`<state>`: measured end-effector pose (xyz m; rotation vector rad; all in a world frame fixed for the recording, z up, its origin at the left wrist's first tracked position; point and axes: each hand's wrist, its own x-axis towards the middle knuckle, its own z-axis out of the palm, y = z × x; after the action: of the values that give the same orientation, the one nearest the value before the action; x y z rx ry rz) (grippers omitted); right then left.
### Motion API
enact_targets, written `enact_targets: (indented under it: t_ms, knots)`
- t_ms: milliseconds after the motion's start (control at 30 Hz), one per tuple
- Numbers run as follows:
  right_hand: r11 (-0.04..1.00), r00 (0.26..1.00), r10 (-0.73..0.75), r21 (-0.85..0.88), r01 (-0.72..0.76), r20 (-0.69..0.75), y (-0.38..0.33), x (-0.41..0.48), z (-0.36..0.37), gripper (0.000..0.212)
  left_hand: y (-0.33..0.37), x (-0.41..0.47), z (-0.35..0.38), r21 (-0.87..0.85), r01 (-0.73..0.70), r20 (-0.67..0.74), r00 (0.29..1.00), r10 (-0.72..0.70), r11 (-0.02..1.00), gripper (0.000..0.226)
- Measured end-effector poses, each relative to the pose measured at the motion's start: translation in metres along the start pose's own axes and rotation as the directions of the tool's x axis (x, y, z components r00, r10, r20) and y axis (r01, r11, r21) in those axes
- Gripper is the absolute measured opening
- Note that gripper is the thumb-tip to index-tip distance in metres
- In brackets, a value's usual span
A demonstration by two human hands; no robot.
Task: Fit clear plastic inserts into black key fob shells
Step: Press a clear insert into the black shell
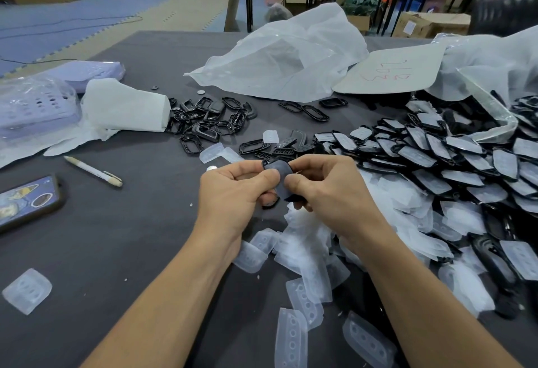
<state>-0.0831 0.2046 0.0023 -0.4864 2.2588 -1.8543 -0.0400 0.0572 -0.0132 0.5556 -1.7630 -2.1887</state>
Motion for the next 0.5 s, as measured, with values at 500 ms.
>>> enact_targets:
  t_ms: [500]
  knots:
    - [0.999, 0.993, -0.027, -0.029, 0.024, -0.115, 0.0060, 0.0039, -0.0028, 0.014, 0.0024, 0.0024, -0.0002, 0.014, 0.004, 0.065, 0.998, -0.005, 1.000, 0.008]
